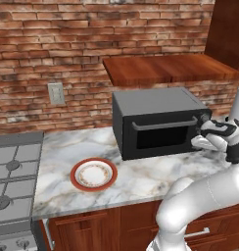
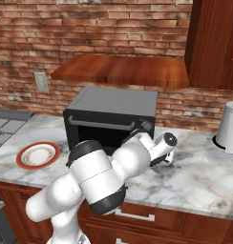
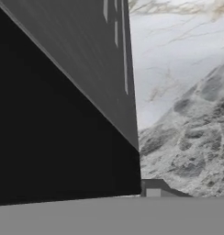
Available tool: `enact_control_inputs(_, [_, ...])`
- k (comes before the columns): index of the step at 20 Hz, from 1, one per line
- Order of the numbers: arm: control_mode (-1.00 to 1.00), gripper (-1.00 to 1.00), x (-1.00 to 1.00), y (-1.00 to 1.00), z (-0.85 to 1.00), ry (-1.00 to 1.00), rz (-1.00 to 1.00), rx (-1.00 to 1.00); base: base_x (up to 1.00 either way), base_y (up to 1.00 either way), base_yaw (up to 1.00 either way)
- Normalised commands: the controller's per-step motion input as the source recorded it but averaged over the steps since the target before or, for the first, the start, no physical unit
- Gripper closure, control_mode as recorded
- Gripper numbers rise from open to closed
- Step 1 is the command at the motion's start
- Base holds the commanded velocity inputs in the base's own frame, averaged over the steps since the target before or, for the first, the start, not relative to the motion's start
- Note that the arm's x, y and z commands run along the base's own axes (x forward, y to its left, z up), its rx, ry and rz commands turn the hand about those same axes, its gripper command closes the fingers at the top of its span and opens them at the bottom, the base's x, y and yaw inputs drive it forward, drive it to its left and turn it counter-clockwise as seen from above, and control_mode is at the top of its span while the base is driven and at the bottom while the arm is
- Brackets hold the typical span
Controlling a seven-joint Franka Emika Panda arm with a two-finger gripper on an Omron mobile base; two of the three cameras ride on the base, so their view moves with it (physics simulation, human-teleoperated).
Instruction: Pick up the bagel from the plate, place it on the toaster oven rack, close the door, and set the timer.
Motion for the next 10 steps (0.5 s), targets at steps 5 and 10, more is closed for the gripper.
enact_control_inputs(5, [-1.0, 1.0, 0.0, -0.99, 0.0, 0.0, 0.13, 0.31, 0.0, 0.0, 0.0])
enact_control_inputs(10, [-1.0, 1.0, -0.06, -1.0, 0.0, -0.07, 0.16, 0.35, 0.0, 0.0, 0.0])
